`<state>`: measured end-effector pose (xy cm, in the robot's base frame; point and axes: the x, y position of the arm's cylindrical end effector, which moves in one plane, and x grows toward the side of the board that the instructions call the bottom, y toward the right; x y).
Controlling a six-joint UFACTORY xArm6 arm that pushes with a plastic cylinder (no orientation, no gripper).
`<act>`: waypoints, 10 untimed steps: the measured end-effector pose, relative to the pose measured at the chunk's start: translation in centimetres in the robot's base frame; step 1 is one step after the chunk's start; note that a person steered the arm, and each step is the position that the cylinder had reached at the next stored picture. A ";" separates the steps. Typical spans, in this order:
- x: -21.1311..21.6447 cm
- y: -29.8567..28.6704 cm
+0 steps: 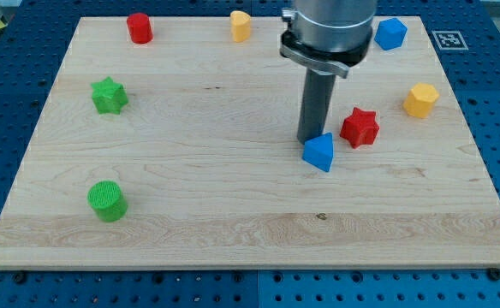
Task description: Slide the blue triangle to the bottom right
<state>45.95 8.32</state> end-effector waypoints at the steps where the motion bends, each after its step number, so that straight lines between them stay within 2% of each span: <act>1: 0.4 2.3; 4: 1.8 -2.6; 5: 2.7 -2.3; 6: 3.5 1.0; 8: 6.6 4.2; 10: 7.2 10.2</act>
<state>53.16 18.48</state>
